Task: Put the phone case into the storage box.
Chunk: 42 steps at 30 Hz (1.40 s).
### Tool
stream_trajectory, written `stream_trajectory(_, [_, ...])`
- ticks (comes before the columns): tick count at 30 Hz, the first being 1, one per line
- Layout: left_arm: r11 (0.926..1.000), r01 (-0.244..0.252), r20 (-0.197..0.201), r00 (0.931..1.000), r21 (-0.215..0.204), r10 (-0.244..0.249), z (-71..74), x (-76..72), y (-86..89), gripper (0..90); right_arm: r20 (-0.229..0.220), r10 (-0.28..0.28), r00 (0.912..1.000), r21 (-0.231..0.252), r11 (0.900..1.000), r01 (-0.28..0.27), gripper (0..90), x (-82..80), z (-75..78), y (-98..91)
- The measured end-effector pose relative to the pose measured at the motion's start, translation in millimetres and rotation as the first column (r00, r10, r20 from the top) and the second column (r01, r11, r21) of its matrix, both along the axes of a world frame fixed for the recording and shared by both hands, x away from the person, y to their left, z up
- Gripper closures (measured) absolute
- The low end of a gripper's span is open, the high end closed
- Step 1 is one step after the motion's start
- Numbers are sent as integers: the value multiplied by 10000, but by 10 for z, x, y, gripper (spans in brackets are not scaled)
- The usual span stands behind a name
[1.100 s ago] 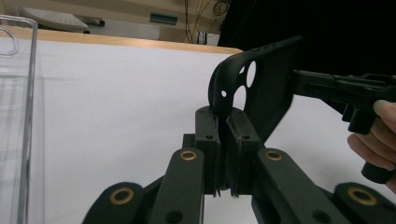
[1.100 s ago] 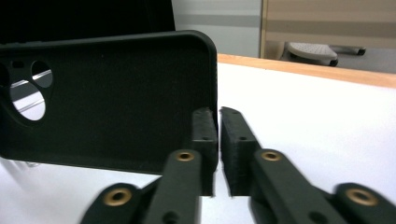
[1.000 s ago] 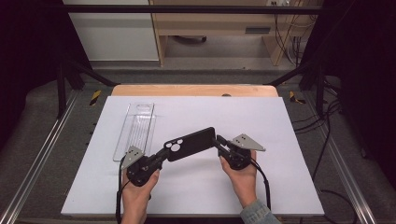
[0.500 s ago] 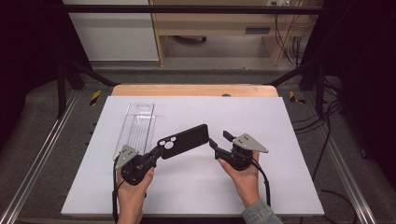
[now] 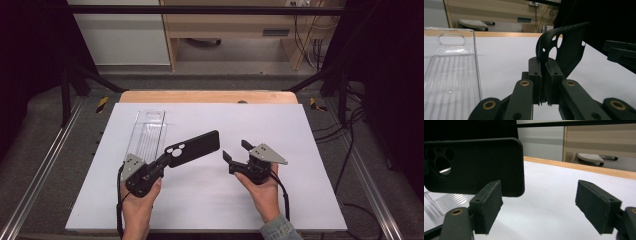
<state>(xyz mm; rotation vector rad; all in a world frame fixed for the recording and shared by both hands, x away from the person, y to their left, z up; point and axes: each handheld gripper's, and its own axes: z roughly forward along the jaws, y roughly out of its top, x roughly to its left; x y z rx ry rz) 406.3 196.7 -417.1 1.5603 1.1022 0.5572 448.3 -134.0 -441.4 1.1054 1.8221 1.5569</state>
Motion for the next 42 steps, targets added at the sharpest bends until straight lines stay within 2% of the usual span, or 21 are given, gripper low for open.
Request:
stream_trajectory(2, [10000,-40,22,10000,31,40,22,1,18,841,-31,-36,10000,-116,9999,36,191,-5,3,-14])
stream_trajectory(6, [9995,-66,156,9999,295,62,86,-5,46,841,191,-312,9993,-1000,9944,329,181,-15,-14,-17])
stream_trajectory(10, [9995,-103,230,9997,310,96,158,-3,98,841,445,-405,9982,-1316,9902,461,165,-37,-13,-9])
stream_trajectory(15, [9988,-130,447,9989,469,109,247,-7,147,841,602,-293,9978,-1363,9900,373,165,-76,7,-22])
stream_trajectory(20, [9985,-157,557,9984,529,128,301,17,202,841,564,58,9984,-1415,9899,22,165,-121,1,-74])
stream_trajectory(24, [9989,-161,505,9986,434,139,337,38,263,842,609,263,9978,-1540,9879,-166,175,-159,3,-142])
stream_trajectory(28, [9981,-241,546,9983,570,210,376,48,328,844,915,-53,9958,-1822,9830,220,140,-191,-36,-231])
stream_trajectory(31, [9977,-263,602,9979,627,225,405,53,363,844,1022,-107,9947,-1937,9806,305,130,-214,-65,-296])
stream_trajectory(39, [9966,-185,701,9975,806,128,482,89,434,850,1177,-249,9927,-2078,9769,491,111,-309,-79,-415])
stream_trajectory(42, [9955,-212,751,9971,920,142,541,111,466,851,1308,-426,9905,-1944,9786,677,93,-369,-70,-494])
